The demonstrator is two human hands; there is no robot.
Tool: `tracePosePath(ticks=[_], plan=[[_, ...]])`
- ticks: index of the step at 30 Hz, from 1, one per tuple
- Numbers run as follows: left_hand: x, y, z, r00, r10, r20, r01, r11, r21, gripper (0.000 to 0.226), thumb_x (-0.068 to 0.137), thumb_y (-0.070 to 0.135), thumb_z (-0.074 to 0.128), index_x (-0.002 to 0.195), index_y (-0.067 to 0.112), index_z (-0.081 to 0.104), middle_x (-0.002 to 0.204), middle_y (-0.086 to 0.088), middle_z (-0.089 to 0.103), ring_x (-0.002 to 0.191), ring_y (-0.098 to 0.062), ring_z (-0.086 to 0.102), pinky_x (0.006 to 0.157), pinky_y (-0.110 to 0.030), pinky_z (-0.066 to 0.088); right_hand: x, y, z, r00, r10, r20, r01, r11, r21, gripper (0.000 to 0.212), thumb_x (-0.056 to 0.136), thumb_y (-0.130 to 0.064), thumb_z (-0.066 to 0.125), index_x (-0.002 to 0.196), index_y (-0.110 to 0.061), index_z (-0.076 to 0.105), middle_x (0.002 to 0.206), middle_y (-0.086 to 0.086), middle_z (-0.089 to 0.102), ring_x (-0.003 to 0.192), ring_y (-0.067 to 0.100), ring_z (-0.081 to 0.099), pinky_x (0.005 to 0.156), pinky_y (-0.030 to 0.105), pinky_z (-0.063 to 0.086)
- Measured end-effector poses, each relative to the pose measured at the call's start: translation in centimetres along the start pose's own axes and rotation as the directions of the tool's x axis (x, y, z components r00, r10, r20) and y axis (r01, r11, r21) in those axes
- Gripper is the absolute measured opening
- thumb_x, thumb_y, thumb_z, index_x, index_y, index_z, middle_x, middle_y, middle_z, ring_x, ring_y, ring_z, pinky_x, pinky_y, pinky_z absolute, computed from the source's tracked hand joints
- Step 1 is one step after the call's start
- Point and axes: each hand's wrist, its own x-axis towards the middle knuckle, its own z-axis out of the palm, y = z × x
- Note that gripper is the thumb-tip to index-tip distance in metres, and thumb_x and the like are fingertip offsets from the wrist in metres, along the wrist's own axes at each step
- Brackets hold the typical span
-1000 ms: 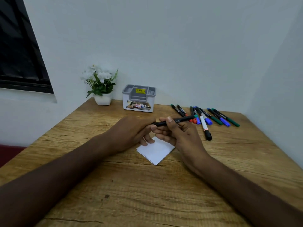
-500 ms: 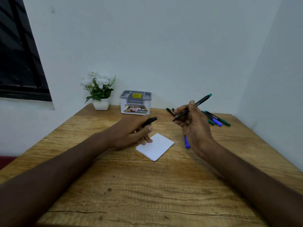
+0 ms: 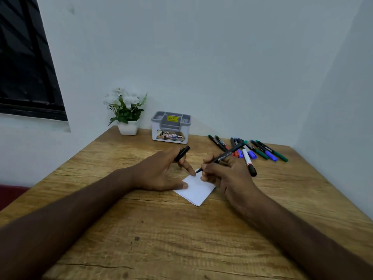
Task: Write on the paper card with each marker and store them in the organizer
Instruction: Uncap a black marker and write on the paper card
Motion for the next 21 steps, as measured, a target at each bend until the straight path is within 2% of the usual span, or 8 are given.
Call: tracePosePath(ticks=[2,4,8,11,14,19,21], plan=[[0.2,-0.5,0.3,1.0,-0.005,-0.008,0.005,1.0,0.005,0.061,0.083,0.037,0.091,0.123,0.016,0.051,0.118,0.021,0.07,0.109,0.009,0.063,0.083,-0.006,0.041,0.0,0.4,0.3,0.999,0.023,0.044,-0.018,0.993,-0.113,0.019,0.091,0.01,0.069,0.09,-0.007,0.078,0.084,0.02,0.074,0.075,0.029,0.071,0.088,0.052,0.062],[0.2,-1.1,0.4,1.0,-0.004,0.004,0.004,1.0,0.002,0.058,0.083,0.039,0.09,0.121,0.016,0.054,0.115,0.026,0.067,0.111,0.01,0.062,0.087,-0.006,0.041,0.2,0.7,0.1,0.997,0.061,0.056,-0.051,0.984,-0.17,0.02,0.093,0.007,0.069,0.088,-0.01,0.079,0.082,0.019,0.074,0.074,0.03,0.071,0.09,0.055,0.06],[0.3,-1.9,-0.4,0.998,-0.007,0.066,0.009,0.999,-0.037,0.039,0.094,0.033,0.081,0.118,0.022,0.053,0.12,0.034,0.067,0.116,0.008,0.062,0.092,-0.006,0.041,0.5,0.9,-0.3,0.993,0.101,0.059,-0.088,0.979,-0.186,0.028,0.094,0.006,0.067,0.081,-0.014,0.08,0.076,0.015,0.073,0.07,0.026,0.069,0.082,0.047,0.059],[0.3,-1.7,-0.7,0.995,-0.007,0.096,0.006,1.0,0.011,0.04,0.091,0.041,0.081,0.112,0.028,0.05,0.114,0.044,0.058,0.109,0.012,0.057,0.085,-0.006,0.04,0.4,1.1,-0.2,0.993,0.101,0.061,-0.085,0.971,-0.225,0.021,0.093,0.002,0.069,0.085,-0.013,0.08,0.076,0.014,0.074,0.071,0.025,0.07,0.085,0.047,0.06],[0.0,-1.7,-0.6,0.996,-0.003,0.084,-0.002,0.998,0.055,0.042,0.089,0.05,0.081,0.11,0.034,0.047,0.107,0.033,0.052,0.102,0.003,0.055,0.081,-0.016,0.044,0.4,1.1,-0.3,0.992,0.114,0.057,-0.099,0.971,-0.219,0.018,0.093,0.001,0.07,0.087,-0.012,0.08,0.077,0.014,0.074,0.073,0.025,0.07,0.087,0.048,0.059],[-0.1,-1.4,-0.5,0.996,-0.004,0.095,0.003,1.0,0.012,0.041,0.091,0.044,0.08,0.11,0.027,0.049,0.111,0.044,0.052,0.107,0.006,0.055,0.082,-0.009,0.041,0.1,1.2,0.0,0.995,0.101,0.024,-0.092,0.961,-0.263,0.01,0.094,-0.004,0.072,0.094,-0.009,0.08,0.08,0.012,0.077,0.074,0.021,0.073,0.09,0.047,0.062],[-0.2,-1.5,-0.6,0.995,-0.017,0.1,0.016,1.0,0.007,0.04,0.092,0.046,0.08,0.111,0.029,0.048,0.109,0.035,0.053,0.105,0.003,0.056,0.084,-0.015,0.043,0.2,1.0,0.2,0.993,0.117,0.023,-0.106,0.955,-0.278,0.01,0.095,-0.005,0.072,0.095,-0.01,0.081,0.086,0.013,0.08,0.077,0.021,0.075,0.093,0.048,0.064]])
